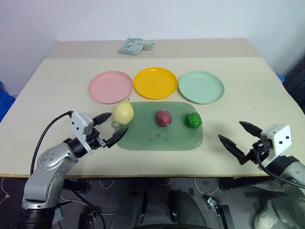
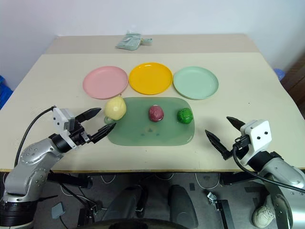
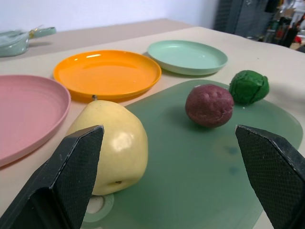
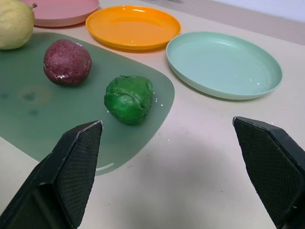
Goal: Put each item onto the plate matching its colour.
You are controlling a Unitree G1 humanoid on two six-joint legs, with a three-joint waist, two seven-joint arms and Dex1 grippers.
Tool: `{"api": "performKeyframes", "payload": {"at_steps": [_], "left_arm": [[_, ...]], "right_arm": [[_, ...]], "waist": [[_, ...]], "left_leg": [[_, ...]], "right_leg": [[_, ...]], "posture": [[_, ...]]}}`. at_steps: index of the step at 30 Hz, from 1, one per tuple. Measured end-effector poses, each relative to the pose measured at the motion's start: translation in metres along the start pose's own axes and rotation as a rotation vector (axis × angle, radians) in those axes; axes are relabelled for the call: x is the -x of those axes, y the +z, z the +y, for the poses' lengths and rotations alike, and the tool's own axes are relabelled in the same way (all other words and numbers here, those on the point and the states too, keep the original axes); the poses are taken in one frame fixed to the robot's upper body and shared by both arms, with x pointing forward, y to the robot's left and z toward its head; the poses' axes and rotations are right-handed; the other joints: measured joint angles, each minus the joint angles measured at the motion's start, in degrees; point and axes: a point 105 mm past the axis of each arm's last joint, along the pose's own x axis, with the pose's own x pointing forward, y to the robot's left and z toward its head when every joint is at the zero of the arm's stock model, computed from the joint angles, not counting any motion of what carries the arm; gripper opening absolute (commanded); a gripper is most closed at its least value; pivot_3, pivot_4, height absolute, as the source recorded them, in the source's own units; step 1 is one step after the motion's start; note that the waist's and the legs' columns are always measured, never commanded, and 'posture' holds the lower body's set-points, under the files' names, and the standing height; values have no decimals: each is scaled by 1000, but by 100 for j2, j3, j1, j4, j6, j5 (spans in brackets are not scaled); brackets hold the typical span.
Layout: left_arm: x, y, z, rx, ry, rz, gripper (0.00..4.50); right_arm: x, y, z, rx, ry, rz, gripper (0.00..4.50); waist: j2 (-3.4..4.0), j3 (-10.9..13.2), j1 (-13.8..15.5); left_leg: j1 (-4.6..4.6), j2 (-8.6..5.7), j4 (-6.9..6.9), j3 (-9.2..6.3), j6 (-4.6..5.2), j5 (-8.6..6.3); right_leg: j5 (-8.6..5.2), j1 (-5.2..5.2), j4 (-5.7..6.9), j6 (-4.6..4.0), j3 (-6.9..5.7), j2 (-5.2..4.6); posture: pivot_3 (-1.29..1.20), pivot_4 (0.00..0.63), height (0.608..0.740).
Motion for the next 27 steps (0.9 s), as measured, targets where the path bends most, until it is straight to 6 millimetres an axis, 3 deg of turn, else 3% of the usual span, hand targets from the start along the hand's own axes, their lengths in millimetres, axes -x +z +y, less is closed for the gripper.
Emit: {"api": "performKeyframes", "payload": {"at_steps": [5, 17, 27], "left_arm": [[6, -9, 2, 8, 2, 12, 4500], [6, -8, 3, 3, 8, 7, 4500], [2, -9, 8, -23, 64, 11, 4500]], "right_arm": [[1, -2, 0, 4, -1, 2, 4462], [1, -5, -1, 5, -3, 10, 4462], [-5, 3, 0, 8, 15, -25, 4462]], "waist": [[-1, 0, 9], [0, 0, 3], [0, 0, 1]], "left_leg": [[-1, 0, 1, 0, -1, -1], [-1, 1, 0, 0, -1, -1], [-1, 1, 1, 0, 0, -1]], "right_leg": [[0, 0, -1, 0, 0, 0], [0, 0, -3, 0, 0, 0], [0, 0, -3, 0, 0, 0]], "posture": [[0, 150, 740], [0, 150, 740], [0, 150, 740]]}}
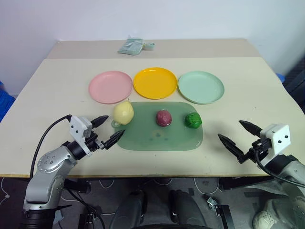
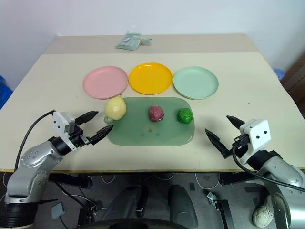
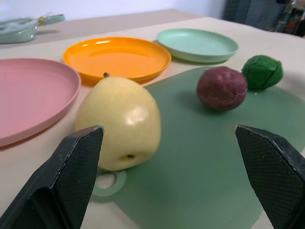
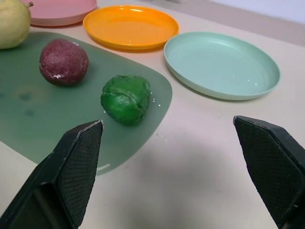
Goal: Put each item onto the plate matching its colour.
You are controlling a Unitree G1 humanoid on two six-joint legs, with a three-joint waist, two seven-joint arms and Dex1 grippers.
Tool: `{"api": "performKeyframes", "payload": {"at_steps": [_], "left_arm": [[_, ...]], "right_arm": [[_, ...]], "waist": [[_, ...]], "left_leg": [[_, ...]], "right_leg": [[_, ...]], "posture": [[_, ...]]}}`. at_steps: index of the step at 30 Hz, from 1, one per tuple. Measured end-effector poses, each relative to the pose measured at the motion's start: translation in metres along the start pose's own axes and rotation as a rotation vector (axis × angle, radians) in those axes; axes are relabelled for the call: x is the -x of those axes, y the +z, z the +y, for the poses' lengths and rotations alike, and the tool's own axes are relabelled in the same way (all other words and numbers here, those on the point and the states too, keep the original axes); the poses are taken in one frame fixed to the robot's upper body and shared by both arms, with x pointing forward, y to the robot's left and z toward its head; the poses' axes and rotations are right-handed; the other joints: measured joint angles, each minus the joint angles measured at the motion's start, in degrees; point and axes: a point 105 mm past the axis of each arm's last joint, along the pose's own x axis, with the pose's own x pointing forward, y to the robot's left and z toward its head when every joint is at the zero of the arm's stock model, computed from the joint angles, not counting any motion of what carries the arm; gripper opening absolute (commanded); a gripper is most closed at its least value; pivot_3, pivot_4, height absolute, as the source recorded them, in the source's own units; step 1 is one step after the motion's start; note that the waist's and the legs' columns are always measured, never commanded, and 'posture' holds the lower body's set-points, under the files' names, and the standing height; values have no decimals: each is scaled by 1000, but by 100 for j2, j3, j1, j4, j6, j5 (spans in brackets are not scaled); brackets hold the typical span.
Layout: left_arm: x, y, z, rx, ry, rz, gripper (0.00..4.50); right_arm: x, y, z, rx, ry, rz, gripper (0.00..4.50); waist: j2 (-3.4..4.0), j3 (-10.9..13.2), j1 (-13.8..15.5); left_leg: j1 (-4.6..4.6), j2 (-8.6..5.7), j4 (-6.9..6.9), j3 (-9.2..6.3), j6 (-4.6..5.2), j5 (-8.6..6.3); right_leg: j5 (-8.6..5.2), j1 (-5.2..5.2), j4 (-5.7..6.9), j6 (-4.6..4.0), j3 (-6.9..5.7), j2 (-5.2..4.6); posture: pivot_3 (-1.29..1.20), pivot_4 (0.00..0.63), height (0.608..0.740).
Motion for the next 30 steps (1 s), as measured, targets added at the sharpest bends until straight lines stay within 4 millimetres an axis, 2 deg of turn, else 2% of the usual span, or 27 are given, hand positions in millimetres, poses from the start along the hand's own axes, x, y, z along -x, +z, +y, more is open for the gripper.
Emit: {"api": "performKeyframes", "payload": {"at_steps": [6, 10, 15, 17, 22, 30], "left_arm": [[-5, -6, 7, 28, 110, -22, 4500], [-5, -8, 10, 53, 164, -33, 4500], [-6, -21, 30, 96, 232, -13, 4500], [-9, -20, 34, 96, 234, -21, 4500], [-17, -9, 38, 78, 225, -52, 4500], [-13, -6, 35, 90, 207, -41, 4500]], "right_arm": [[-19, 26, 22, 4, 176, -141, 4462], [-33, 35, 39, 19, 286, -184, 4462], [-44, 32, 53, 12, 385, -174, 4462], [-49, 34, 56, 12, 403, -180, 4462], [-50, 33, 59, 7, 427, -181, 4462], [-51, 33, 66, 7, 463, -188, 4462]], "waist": [[-1, 1, -3], [-2, 1, 0], [-2, 1, 23], [-3, 1, 19], [-2, 1, 31], [-2, 1, 5]], "left_leg": [[0, 0, 0, 0, 6, 3], [0, 0, 1, 0, 6, 4], [0, -1, 4, 0, 8, 4], [0, -2, 4, 0, 7, 4], [0, -2, 2, 0, 8, 3], [0, -1, 0, 0, 6, 2]], "right_leg": [[1, 0, -1, 2, -2, 1], [1, 0, -1, 2, -2, 1], [2, 1, 0, 2, -4, 1], [3, 0, -1, 4, -4, 1], [9, -1, 0, 14, -3, 1], [9, -3, 1, 12, -3, 1]], "posture": [[0, 150, 740], [0, 150, 740], [0, 150, 740], [0, 150, 740], [0, 150, 740], [0, 150, 740]]}}
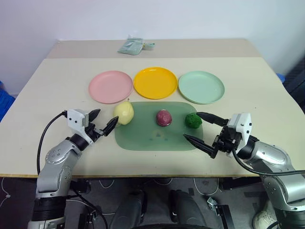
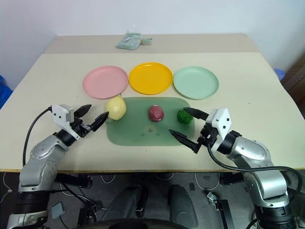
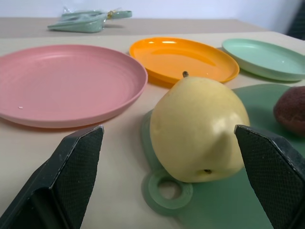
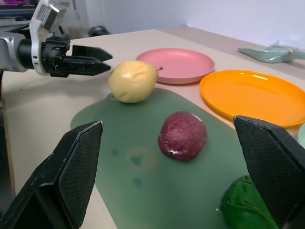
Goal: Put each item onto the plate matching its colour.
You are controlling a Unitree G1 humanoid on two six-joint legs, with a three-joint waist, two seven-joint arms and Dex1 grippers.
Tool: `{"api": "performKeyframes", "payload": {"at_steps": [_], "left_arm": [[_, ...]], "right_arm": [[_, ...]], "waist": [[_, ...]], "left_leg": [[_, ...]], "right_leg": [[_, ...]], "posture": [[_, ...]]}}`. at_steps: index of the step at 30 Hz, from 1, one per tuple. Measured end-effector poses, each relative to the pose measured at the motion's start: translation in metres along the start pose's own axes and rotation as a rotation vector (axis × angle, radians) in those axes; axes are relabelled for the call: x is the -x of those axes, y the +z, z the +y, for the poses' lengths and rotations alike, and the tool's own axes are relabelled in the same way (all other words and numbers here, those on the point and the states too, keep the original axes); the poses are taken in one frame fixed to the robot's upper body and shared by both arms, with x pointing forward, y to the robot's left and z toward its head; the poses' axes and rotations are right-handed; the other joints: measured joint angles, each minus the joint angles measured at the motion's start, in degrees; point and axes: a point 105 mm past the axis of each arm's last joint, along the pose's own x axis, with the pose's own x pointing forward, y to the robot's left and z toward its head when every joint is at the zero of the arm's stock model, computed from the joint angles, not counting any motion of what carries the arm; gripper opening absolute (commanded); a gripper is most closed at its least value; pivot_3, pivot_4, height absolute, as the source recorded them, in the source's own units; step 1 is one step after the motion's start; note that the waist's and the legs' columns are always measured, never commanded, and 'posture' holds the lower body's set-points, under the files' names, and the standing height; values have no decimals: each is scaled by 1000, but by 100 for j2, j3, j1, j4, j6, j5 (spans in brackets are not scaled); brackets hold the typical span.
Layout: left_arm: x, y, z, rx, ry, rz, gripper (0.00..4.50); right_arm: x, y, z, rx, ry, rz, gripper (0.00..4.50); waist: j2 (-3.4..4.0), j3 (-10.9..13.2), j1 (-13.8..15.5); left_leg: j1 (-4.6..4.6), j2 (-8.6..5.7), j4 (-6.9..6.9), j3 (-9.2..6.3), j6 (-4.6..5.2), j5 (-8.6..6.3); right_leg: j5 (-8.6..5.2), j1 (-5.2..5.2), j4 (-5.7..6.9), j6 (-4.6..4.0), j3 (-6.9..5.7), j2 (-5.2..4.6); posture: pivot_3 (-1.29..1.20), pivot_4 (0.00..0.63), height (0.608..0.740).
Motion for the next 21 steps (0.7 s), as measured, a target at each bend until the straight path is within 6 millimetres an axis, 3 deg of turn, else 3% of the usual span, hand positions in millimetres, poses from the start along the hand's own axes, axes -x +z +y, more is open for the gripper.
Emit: {"api": "performKeyframes", "payload": {"at_steps": [3, 6, 11, 21], "left_arm": [[-10, 5, -3, 4, -3, -15, 4500], [-41, 17, -24, 12, -48, -55, 4500], [-67, 23, -49, 42, -112, -50, 4500], [-70, 26, -49, 51, -107, -9, 4500]], "right_arm": [[0, 1, -1, 5, -7, -4, 4462], [-3, 6, -3, 20, -9, -18, 4462], [-3, 7, -4, 33, -16, -22, 4462], [11, -3, -3, 38, -60, -2, 4462]], "waist": [[0, 0, 39], [-2, -1, 148], [-2, -1, 130], [-3, -1, 134]], "left_leg": [[0, -1, 4, 0, 0, 0], [0, -5, 14, 0, -1, 0], [0, -3, 6, 0, 7, 2], [0, -3, 8, 0, 8, 3]], "right_leg": [[0, 2, 0, 0, -1, 0], [4, 8, 1, 3, -1, -1], [9, -1, 4, 11, 0, 1], [9, 0, 5, 11, 0, 2]], "posture": [[0, 150, 740], [0, 150, 740], [0, 150, 740], [0, 150, 740]]}}
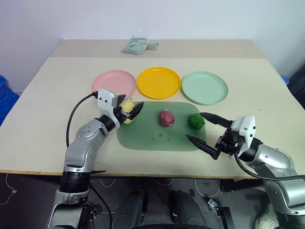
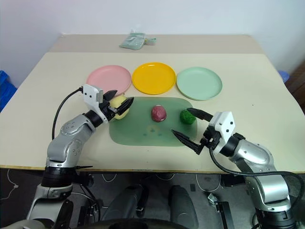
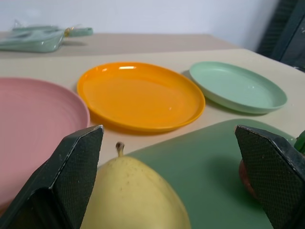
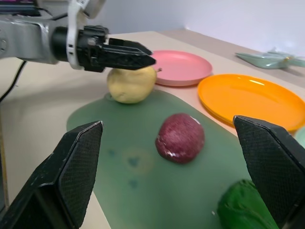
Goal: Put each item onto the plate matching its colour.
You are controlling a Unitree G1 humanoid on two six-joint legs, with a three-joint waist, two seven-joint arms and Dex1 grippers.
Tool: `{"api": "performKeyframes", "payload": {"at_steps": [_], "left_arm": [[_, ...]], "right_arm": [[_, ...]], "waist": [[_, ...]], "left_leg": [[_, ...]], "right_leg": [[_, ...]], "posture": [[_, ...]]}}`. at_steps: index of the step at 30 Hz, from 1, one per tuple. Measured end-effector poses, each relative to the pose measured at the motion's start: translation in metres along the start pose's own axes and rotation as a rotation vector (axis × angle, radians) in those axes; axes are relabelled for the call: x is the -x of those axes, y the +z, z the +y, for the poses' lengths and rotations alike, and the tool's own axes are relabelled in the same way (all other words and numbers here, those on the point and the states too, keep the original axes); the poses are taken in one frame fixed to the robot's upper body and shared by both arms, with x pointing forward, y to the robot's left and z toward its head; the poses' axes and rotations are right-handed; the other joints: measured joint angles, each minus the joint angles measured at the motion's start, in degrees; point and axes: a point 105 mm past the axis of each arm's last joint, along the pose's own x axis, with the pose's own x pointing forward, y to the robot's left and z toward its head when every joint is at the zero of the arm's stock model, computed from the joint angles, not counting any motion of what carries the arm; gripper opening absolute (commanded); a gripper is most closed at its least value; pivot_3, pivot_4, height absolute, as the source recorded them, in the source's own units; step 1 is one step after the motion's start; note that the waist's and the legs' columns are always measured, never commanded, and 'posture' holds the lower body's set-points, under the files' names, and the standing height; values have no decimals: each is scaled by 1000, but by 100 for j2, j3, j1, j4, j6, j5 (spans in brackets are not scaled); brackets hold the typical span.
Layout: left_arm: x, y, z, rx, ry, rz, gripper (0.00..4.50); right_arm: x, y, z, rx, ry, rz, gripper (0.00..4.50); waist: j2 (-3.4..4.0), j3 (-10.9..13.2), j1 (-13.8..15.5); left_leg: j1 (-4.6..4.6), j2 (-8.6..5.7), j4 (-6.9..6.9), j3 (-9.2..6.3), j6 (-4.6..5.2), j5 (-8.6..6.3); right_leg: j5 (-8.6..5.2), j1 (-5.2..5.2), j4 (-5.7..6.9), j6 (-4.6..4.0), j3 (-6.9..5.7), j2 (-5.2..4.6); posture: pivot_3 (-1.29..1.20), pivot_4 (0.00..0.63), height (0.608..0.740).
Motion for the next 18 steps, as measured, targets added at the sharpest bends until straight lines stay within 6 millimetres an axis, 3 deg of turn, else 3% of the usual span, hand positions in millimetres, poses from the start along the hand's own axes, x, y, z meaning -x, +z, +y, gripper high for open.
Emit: {"api": "performKeyframes", "payload": {"at_steps": [6, 18], "left_arm": [[13, 14, 5, -28, 6, -9, 4500], [23, 16, 11, -3, -33, 84, 4500]], "right_arm": [[3, -2, 0, -5, -9, 8, 4462], [2, 3, -2, 4, 0, -2, 4462]], "waist": [[0, 0, -2], [0, 0, -7]], "left_leg": [[0, 1, -1, 0, -1, 0], [1, 1, -2, 0, 0, 0]], "right_leg": [[-1, -1, 0, -2, 0, 1], [-1, -1, 0, -2, 0, 0]], "posture": [[0, 150, 740], [0, 150, 740]]}}
